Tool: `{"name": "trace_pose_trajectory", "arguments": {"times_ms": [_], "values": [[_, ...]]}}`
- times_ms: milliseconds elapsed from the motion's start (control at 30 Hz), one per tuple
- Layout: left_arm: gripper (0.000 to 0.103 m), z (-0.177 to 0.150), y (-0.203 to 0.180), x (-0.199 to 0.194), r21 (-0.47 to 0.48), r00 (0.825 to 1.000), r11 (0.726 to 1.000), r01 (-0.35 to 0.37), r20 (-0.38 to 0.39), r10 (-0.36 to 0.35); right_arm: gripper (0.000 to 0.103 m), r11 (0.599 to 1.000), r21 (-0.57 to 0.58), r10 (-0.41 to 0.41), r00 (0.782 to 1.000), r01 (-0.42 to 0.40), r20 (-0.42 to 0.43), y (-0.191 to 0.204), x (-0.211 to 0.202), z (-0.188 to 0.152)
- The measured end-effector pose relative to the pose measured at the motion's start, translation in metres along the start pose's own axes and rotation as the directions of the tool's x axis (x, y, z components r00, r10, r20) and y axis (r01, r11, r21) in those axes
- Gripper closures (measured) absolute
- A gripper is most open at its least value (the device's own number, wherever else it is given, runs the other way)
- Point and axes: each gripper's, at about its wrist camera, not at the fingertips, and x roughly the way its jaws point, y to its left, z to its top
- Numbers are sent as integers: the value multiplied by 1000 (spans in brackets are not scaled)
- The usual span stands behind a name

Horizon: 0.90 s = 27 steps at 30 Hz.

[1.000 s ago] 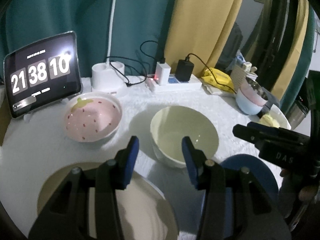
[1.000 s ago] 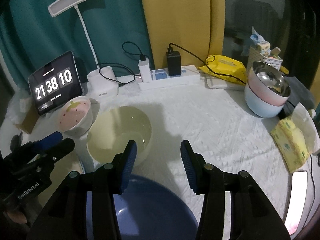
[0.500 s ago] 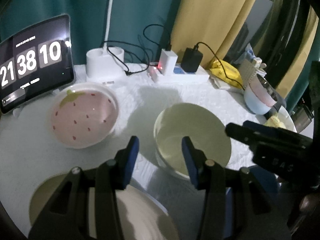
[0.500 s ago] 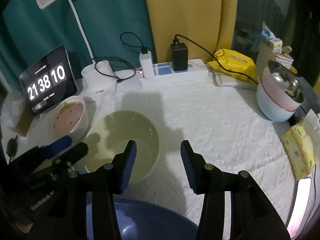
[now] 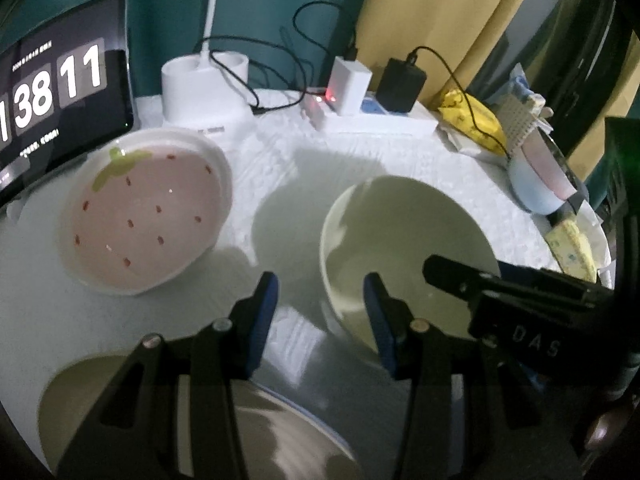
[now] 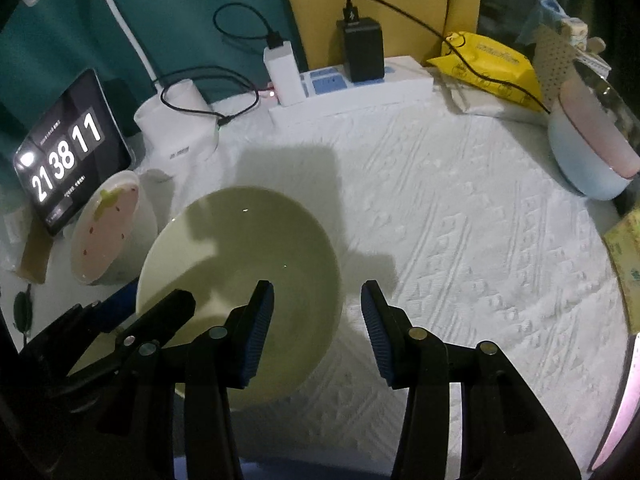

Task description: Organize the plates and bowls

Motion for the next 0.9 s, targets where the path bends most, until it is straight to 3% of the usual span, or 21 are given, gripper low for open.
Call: {"name": "trace_pose_trajectory", "arguments": {"times_ms": [167,233,300,367,567,900], "values": [[57,0,-4,3,25,1000,1000,-2,7,1,56,1000,8,9,1000,-9,-20,-4,7,0],[58,0,-6,3,34,1000,999,3,10,-3,61,1000,11,24,999,-23,-27,-6,8,0],[63,0,-8,4,44,1000,999,16,10,-16,73,999,-9,31,999,-31,-30,-3,10,-2],[69,0,-11,4,58,1000,998,27,12,-28,75,1000,-30,8,1000,-9,-19,1,10,-3],[73,-1,-9,3,52,1000,998,20,23,-21,78,999,-34,7,1000,-7,-2,0,7,-3],[73,0,-11,-16,62,996,998,19,80,-24,78,998,-61,1,997,3,75,7,-15,-3]]}}
